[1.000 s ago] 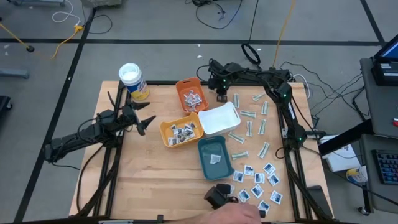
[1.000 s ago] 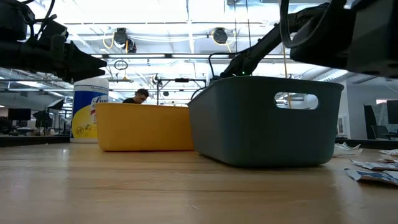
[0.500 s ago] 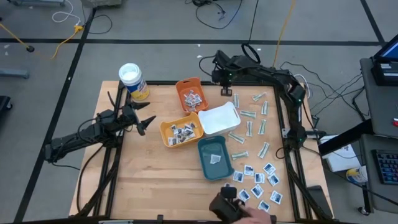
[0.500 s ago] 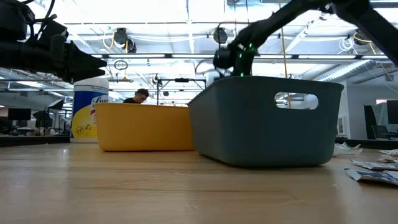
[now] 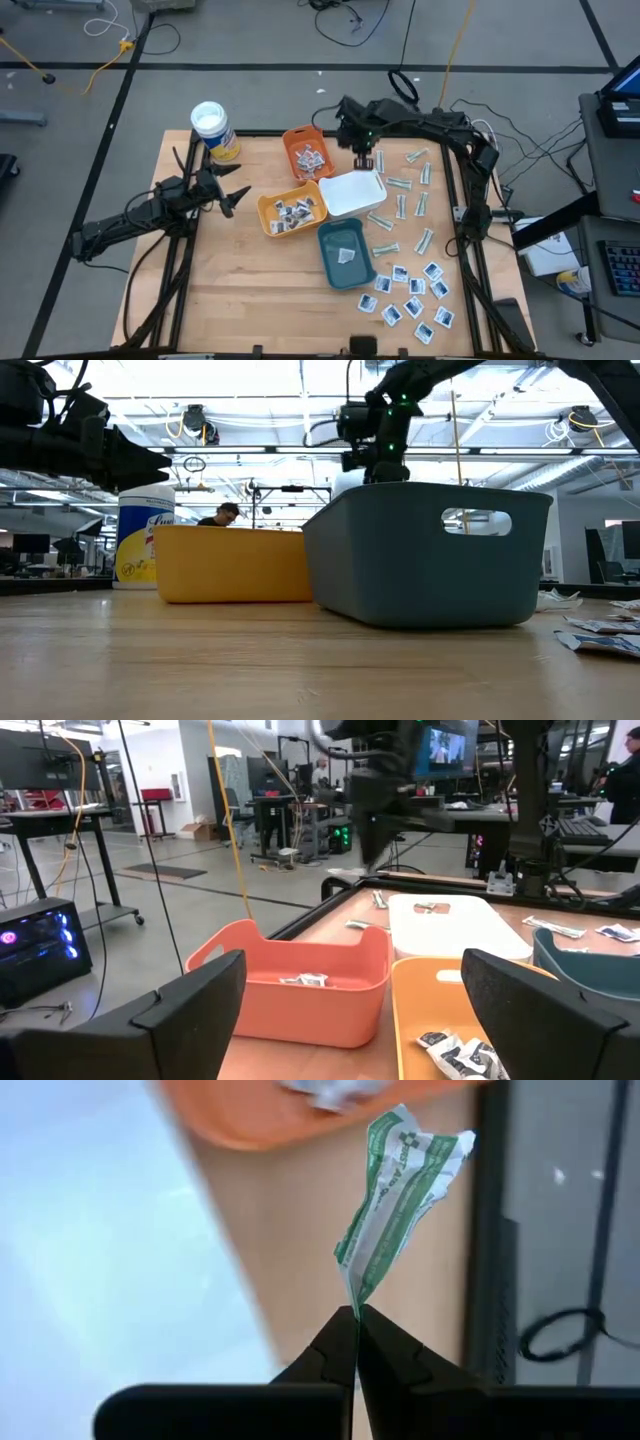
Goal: Pick & Place First Aid Supplies
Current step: Put the green bandage into the white bin
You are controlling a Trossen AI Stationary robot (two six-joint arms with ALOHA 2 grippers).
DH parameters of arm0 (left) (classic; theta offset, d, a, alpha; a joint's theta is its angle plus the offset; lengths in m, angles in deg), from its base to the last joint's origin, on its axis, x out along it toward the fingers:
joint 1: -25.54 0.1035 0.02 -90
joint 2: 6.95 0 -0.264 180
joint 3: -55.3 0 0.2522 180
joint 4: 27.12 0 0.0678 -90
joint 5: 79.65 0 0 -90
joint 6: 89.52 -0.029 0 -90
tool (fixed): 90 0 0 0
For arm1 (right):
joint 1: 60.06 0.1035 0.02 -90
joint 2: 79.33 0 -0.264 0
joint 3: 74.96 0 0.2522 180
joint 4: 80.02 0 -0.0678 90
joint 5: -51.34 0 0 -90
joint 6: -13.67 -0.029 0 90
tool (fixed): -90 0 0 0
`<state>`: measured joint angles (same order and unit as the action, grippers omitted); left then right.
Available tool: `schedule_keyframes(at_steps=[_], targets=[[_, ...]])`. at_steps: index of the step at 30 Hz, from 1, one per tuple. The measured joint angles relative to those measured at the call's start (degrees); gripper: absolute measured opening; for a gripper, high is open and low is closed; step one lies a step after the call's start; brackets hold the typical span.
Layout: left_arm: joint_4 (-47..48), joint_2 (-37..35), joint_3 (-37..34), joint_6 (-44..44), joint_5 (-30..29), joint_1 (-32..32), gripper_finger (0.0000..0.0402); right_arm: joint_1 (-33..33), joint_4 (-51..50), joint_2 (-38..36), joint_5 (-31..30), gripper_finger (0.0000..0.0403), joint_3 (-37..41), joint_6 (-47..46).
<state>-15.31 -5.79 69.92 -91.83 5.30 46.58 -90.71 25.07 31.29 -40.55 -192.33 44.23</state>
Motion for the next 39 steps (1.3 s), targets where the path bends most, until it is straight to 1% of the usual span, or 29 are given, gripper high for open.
schedule_keyframes(at_steps=[7,10,12,16,20,23,29,33,37,39], targets=[[0.0,0.0,0.0,0.0,0.0,0.0,0.0367,7.3,-3.3,-1.0,8.0,0.0,1.9,-4.3],[0.0,0.0,0.0,0.0,0.0,0.0,0.0365,10.0,-5.5,-0.8,9.7,0.0,2.5,-4.6],[0.0,0.0,0.0,0.0,0.0,0.0,0.0367,11.3,-5.7,-0.7,9.6,0.0,3.2,-4.5],[0.0,0.0,0.0,0.0,0.0,0.0,0.0373,12.8,-1.4,-1.0,9.0,0.0,7.8,-5.4],[0.0,0.0,0.0,0.0,0.0,0.0,0.0372,14.3,5.4,-0.7,5.0,0.0,14.8,-5.5],[0.0,0.0,0.0,0.0,0.0,0.0,0.0367,14.9,9.7,-0.8,3.7,0.0,18.9,-3.4],[0.0,0.0,0.0,0.0,0.0,0.0,0.0361,15.0,10.8,-0.9,3.0,0.0005,20.2,-2.8],[0.0,0.0,0.0,0.0,0.0,0.0,0.0366,14.7,10.8,-0.9,3.2,0.0031,20.2,-3.6],[0.0,0.0,0.0,0.0,0.0,0.0,0.0373,14.5,10.4,-0.9,3.0,0.0086,20.2,-7.4],[0.0,0.0,0.0,0.0,0.0,0.0,0.0374,14.1,10.4,-2.0,3.1,0.0116,20.2,-10.2]])
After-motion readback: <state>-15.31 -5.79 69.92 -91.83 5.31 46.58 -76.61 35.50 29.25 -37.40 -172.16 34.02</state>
